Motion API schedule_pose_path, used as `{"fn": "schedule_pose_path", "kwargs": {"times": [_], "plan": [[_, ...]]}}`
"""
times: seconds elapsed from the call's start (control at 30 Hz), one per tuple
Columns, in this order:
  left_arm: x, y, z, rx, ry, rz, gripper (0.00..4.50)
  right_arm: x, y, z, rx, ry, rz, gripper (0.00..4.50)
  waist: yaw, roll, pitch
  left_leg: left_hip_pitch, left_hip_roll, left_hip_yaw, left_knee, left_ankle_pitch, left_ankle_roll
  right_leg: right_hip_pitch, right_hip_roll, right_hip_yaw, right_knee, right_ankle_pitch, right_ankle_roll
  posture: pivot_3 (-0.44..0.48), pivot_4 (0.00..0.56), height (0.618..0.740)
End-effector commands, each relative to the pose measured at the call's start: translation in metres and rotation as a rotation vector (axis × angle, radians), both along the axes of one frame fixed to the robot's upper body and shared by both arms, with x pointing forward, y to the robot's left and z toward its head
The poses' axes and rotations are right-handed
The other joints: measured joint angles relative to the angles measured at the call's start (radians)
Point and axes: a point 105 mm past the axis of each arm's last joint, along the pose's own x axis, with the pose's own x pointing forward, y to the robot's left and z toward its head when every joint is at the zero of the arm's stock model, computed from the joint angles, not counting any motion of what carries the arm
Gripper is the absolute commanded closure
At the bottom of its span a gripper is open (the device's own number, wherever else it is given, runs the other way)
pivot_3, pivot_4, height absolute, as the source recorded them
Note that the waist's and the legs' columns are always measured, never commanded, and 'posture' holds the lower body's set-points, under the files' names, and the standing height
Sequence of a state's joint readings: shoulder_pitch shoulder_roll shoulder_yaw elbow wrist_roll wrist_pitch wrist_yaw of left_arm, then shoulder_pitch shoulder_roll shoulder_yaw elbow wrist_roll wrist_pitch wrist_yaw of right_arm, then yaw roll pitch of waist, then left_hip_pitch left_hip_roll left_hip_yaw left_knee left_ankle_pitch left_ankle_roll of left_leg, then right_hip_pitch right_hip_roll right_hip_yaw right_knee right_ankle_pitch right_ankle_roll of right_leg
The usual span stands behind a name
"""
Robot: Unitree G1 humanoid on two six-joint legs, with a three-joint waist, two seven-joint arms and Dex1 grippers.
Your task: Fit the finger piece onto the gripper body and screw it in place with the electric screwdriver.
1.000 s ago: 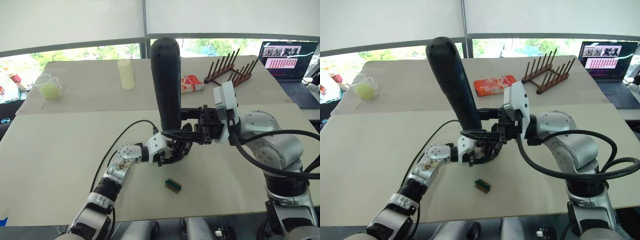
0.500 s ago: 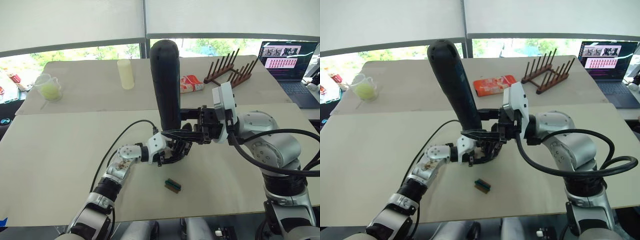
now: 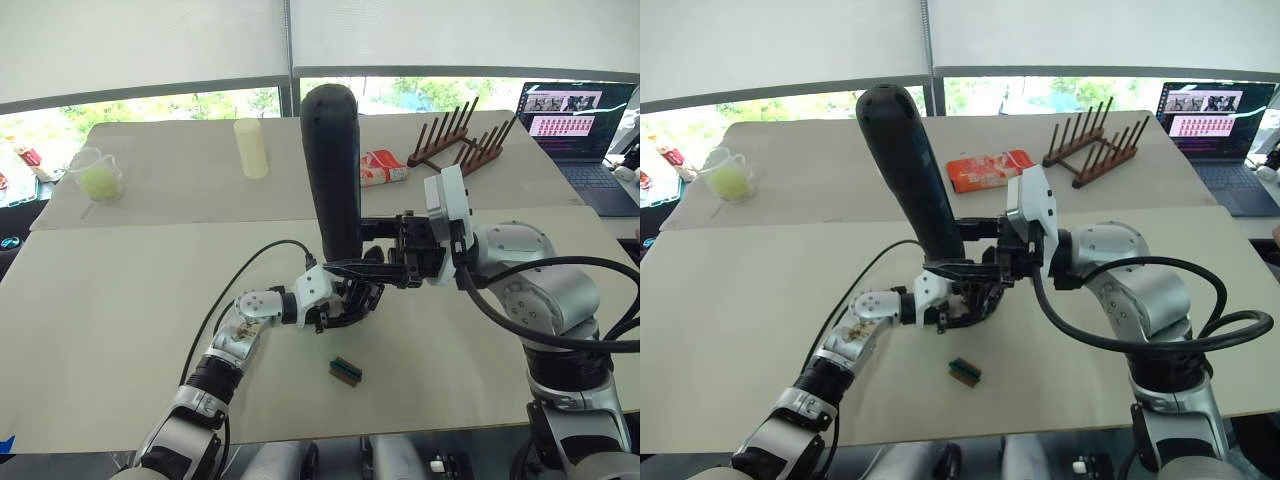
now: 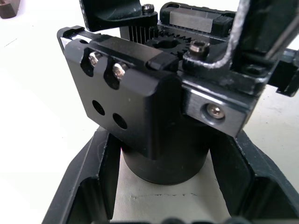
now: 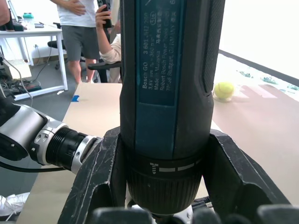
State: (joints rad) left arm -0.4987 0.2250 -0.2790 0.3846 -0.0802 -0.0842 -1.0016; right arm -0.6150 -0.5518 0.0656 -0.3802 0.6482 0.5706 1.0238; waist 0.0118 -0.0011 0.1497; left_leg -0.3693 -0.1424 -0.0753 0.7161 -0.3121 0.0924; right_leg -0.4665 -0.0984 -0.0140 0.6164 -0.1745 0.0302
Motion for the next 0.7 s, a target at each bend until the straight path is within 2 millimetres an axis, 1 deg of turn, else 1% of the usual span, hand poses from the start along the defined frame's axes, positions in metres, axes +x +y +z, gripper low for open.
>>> {"fn": "schedule_pose_path", "kwargs": {"times": [0.03,0.7], "plan": [[-0.0018,-0.0017,0.0073,-0.013,-0.025,-0.008,2.23,-0.0076,0.0022,0.0150,0.033,-0.076,0.030,2.60,0.000,0.000,0.000,0.000,0.000,0.000,0.000,0.000,0.000,0.000,0.000,0.000,0.000,0.000,0.000,0.000,0.150,0.740],[-0.0019,-0.0012,0.0074,-0.012,-0.023,-0.007,2.23,-0.0053,0.0026,0.0126,0.028,-0.079,0.031,2.60,0.000,0.000,0.000,0.000,0.000,0.000,0.000,0.000,0.000,0.000,0.000,0.000,0.000,0.000,0.000,0.000,0.150,0.740]]}}
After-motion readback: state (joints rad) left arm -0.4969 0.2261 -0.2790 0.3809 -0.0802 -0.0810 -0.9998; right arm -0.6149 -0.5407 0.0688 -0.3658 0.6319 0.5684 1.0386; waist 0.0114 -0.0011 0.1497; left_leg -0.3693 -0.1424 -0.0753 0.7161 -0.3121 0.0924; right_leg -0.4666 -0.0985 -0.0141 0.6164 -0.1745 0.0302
